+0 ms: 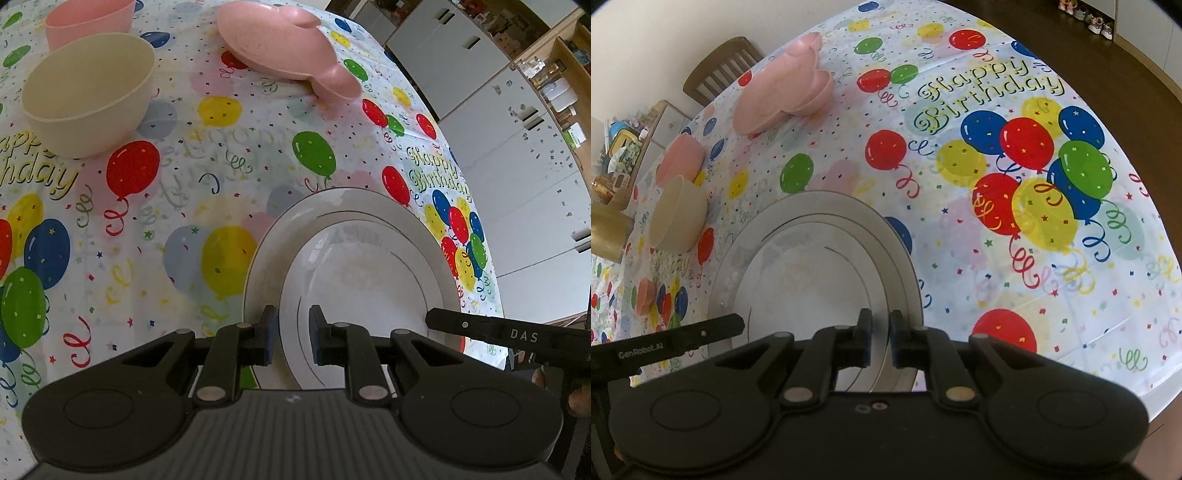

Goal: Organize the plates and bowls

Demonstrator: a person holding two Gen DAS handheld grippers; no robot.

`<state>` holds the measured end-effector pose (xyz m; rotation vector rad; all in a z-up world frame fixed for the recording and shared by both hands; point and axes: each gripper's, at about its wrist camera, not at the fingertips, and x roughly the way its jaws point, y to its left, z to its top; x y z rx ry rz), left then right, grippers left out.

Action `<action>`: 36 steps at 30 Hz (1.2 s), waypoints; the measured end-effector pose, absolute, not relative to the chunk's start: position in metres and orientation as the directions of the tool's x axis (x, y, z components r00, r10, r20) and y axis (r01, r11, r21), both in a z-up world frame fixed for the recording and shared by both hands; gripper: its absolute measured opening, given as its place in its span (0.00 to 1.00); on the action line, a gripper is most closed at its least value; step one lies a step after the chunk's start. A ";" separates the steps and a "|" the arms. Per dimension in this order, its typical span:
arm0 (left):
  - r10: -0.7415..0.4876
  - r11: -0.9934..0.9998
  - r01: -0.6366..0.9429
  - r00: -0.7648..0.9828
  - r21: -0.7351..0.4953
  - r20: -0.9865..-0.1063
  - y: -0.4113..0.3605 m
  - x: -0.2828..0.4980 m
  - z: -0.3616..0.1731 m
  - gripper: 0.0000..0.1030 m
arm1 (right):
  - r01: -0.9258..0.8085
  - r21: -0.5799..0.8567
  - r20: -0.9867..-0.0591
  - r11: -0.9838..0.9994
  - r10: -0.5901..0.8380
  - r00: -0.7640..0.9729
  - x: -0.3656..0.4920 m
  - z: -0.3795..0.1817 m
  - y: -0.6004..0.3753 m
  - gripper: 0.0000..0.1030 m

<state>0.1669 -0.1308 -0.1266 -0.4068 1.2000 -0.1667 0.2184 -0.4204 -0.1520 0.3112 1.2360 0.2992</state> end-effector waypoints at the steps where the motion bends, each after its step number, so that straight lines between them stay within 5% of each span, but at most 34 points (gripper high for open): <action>1: -0.337 0.916 -0.087 0.361 -0.392 -0.870 -0.130 0.167 -0.126 0.18 | -0.054 0.391 -0.871 0.919 0.389 0.300 0.219 -0.152 -0.420 0.08; 17: -0.313 0.934 -0.030 0.414 -0.357 -0.855 -0.121 0.145 -0.102 0.18 | -0.113 0.304 -0.876 0.946 0.324 0.357 0.209 -0.133 -0.407 0.20; 36: -0.308 0.947 0.117 0.594 -0.298 -0.743 -0.098 0.090 -0.030 0.18 | -0.202 0.210 -0.763 0.957 0.290 0.578 0.139 -0.060 -0.345 0.34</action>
